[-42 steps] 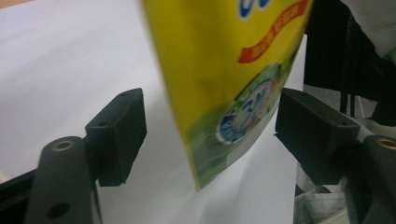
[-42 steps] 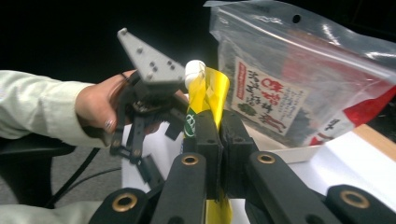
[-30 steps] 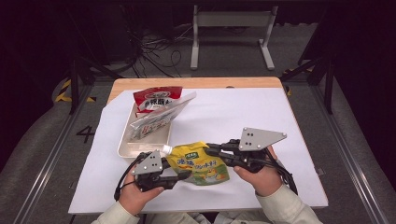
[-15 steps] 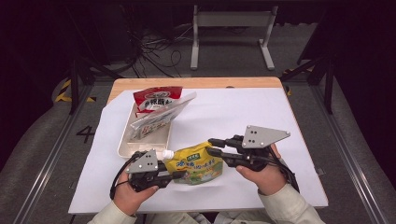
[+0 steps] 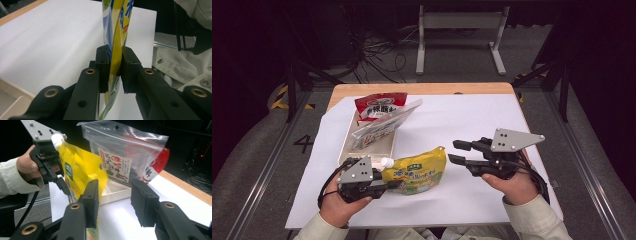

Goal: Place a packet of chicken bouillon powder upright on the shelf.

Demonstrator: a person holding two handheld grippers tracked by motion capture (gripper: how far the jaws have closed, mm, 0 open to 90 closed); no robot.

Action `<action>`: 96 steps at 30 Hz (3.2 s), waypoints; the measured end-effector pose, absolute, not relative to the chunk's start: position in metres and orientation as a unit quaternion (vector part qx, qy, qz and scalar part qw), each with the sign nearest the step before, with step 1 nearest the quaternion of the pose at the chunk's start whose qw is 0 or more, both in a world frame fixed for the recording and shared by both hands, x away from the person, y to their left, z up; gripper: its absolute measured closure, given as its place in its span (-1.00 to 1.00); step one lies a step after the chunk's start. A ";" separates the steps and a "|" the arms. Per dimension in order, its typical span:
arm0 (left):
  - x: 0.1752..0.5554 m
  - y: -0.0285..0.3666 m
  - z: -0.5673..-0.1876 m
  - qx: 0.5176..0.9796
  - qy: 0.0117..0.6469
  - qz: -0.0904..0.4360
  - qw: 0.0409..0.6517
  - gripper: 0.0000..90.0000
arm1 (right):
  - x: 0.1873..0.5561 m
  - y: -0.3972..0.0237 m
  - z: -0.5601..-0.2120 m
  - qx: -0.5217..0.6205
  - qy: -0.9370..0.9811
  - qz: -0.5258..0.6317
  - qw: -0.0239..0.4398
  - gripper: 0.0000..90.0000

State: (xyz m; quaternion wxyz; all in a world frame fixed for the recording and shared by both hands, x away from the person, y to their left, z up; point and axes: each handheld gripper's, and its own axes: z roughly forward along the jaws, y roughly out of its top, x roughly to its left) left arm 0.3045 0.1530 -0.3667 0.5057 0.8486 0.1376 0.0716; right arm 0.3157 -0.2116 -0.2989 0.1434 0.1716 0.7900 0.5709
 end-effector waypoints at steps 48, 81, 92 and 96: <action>0.324 0.247 -0.325 0.813 0.214 0.182 0.511 0.74 | 0.324 -0.258 -0.303 0.230 0.774 0.573 0.144 0.17; 0.349 0.261 -0.356 0.826 0.265 0.114 0.484 0.76 | 0.327 -0.255 -0.308 0.233 0.776 0.571 0.130 0.13; 0.356 0.255 -0.365 0.840 0.295 0.094 0.446 0.77 | 0.328 -0.255 -0.310 0.237 0.775 0.572 0.128 0.10; 0.361 0.254 -0.371 0.843 0.302 0.088 0.436 0.77 | 0.329 -0.255 -0.311 0.239 0.776 0.570 0.128 0.09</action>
